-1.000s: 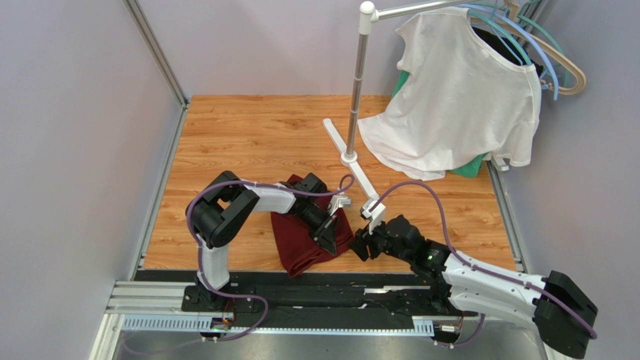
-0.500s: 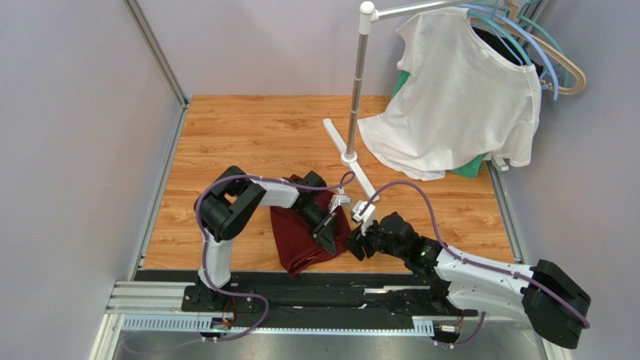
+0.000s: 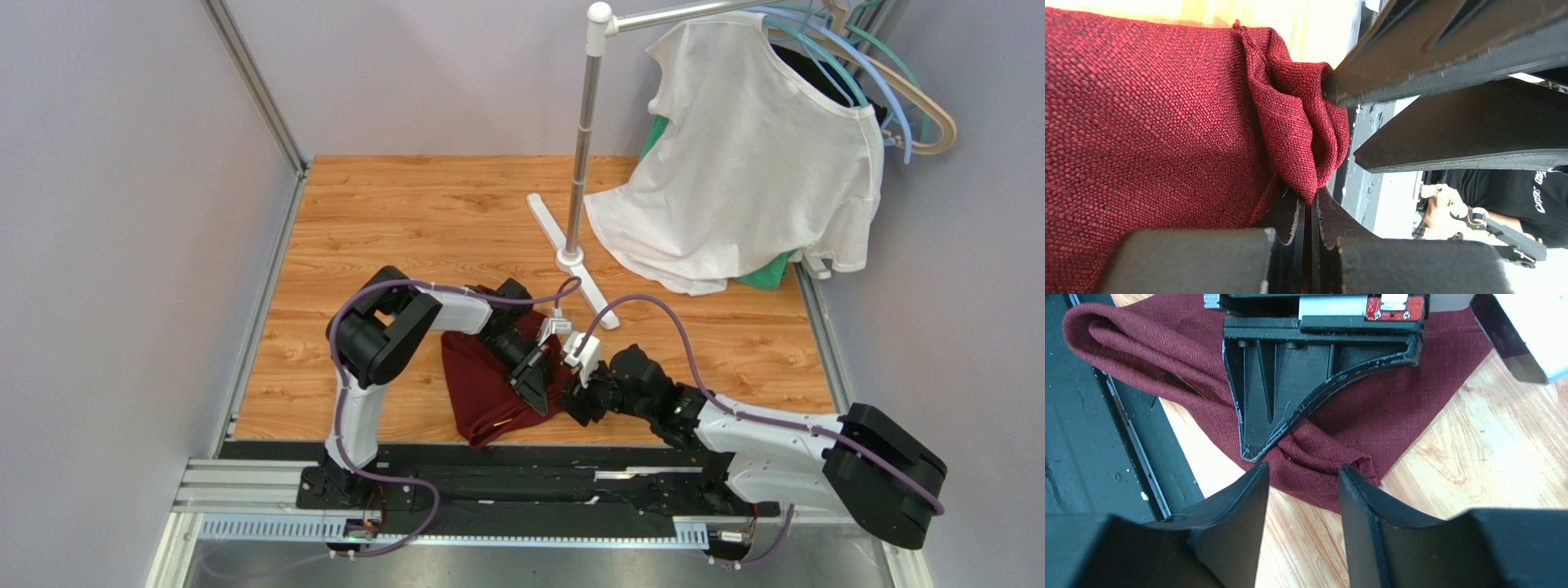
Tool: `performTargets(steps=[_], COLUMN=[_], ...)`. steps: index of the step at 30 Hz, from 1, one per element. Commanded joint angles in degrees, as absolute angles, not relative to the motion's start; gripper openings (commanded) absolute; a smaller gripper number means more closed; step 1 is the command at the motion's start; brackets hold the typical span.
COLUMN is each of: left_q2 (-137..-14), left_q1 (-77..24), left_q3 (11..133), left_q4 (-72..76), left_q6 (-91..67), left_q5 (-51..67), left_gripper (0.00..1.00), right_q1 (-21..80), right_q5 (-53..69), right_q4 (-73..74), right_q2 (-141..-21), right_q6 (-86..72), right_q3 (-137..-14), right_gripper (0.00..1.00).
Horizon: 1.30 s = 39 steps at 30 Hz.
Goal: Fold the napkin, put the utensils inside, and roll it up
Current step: Roll the napkin at the center of the board.
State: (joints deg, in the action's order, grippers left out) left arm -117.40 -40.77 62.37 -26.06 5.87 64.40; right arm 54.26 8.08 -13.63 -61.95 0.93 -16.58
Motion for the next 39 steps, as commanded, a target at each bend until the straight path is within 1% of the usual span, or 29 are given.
performTargets(steps=[1,3,6,14,17,23,32,35,36,38,39], left_q2=[-119.2,-119.3,-119.4,-119.7,-119.6,-119.3,-118.8,-117.2,-116.6,-114.8,-114.3], left_q1=[-40.6,-40.5,-40.5,-40.5,-40.5,-40.5,-40.5,-40.5,-40.5,-40.5,-40.5], left_q3=[63.1,63.2,63.4,63.7,63.8,63.7,64.1,63.9,63.7,63.4,63.4], left_q4=[-28.7,-28.8,-28.9,-29.3,-29.3,-28.7,-27.7,-26.6,-25.9,-25.2,-25.0], left_q6=[8.6,8.7,9.0,9.1,9.1,8.4,4.8,3.3,2.7,1.6,1.3], left_q5=[62.7,62.7,62.7,62.7,62.5,62.1,59.9,58.5,57.9,56.5,55.8], left_gripper=[0.0,0.0,0.0,0.0,0.0,0.0,0.01,0.12,0.19,0.27,0.36], right_q1=[54.5,54.5,54.5,54.5,54.5,54.5,54.5,54.5,54.5,54.5,54.5], right_q5=[6.8,5.6,5.5,7.0,5.6,3.0,0.9,0.1,-2.3,-3.4,-4.2], right_q4=[-18.8,-18.9,-19.8,-18.6,-17.9,-13.0,-11.7,-10.6,-10.4,-9.8,-9.7], right_q2=[-63.5,-63.9,-64.7,-67.3,-68.9,-71.0,-74.9,-76.1,-76.2,-76.6,-76.6], right_q6=[1.8,1.8,1.6,1.8,1.2,-1.2,-7.4,-8.3,-8.4,-8.9,-9.0], right_q3=[-18.9,-18.9,-19.1,-20.3,-21.1,-23.4,-23.2,-23.7,-23.8,-24.0,-24.0], right_gripper=[0.47,0.42,0.38,0.36,0.33,0.25,0.1,0.06,0.05,0.05,0.04])
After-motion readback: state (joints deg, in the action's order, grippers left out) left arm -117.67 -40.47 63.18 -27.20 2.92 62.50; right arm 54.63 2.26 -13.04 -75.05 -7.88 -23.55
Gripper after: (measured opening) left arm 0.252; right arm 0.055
